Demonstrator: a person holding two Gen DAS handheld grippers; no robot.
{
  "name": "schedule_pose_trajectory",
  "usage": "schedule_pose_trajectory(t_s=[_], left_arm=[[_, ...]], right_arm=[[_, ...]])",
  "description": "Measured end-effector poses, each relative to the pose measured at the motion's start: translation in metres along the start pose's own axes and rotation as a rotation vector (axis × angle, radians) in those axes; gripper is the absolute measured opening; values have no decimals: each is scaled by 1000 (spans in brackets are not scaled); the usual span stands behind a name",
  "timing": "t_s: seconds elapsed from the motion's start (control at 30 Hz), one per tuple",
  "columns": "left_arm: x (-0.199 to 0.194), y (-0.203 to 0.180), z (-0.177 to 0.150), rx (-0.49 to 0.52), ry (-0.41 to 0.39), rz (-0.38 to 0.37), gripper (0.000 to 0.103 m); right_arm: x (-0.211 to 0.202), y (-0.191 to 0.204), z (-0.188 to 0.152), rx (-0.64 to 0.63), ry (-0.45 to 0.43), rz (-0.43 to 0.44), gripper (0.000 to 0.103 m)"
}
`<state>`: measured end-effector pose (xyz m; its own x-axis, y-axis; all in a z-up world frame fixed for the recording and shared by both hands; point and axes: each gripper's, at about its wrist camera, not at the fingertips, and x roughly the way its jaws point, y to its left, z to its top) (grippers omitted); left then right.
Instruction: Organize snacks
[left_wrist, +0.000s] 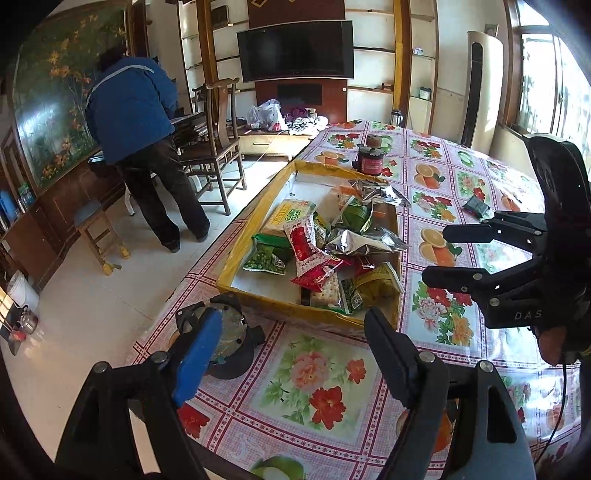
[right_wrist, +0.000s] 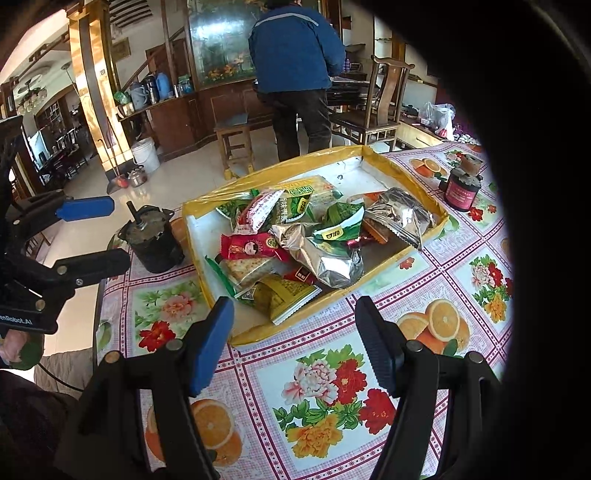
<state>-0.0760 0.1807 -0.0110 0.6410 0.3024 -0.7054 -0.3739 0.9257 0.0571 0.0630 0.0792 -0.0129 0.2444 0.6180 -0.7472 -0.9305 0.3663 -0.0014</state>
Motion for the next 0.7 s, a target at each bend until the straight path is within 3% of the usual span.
schedule_pose_trajectory(t_s=[0.27, 0.7], left_arm=[[0, -5, -6, 13, 25, -27, 80], [-4, -2, -10, 7, 22, -8, 80]], right_arm=[[-5, 11, 1, -80, -6, -1, 69], [-6, 40, -1, -229, 4, -14, 69]])
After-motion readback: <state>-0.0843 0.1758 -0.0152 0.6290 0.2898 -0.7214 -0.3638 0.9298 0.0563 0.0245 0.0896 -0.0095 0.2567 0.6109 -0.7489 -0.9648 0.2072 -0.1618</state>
